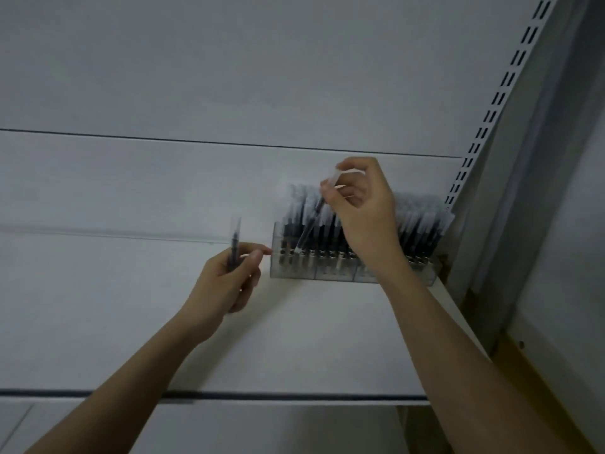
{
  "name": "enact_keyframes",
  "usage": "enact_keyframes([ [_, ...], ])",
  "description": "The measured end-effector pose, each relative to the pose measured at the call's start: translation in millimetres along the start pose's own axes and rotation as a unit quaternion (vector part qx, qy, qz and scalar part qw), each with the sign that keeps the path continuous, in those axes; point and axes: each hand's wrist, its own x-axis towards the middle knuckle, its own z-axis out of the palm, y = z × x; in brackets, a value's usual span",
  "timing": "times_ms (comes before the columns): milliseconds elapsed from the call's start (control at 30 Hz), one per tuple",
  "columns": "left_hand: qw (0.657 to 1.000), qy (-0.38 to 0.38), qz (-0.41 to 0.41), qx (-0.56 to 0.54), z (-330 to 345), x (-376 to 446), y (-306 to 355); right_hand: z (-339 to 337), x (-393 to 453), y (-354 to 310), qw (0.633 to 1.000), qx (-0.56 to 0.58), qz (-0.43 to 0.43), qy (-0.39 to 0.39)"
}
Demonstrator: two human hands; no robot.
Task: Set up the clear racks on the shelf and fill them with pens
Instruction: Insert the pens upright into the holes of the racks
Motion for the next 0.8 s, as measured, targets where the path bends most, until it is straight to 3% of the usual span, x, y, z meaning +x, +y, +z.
enact_keyframes([
  [233, 0.977, 0.059, -0.085, -0.187, -15.3, -14.0, -21.4, 39.9, 6.8, 6.3, 0.994, -0.086, -0.009, -0.061],
  [600, 0.995, 0.062, 0.007, -0.074, -17.5, -21.1, -20.1, 50.1, -1.3, 11.1, 0.962, -0.232, 0.0, -0.143],
  [800, 0.995, 0.058, 0.009, -0.076, -14.3, -23.9, -19.3, 53.4, -16.5, 26.1, 0.961, -0.251, -0.017, -0.118],
])
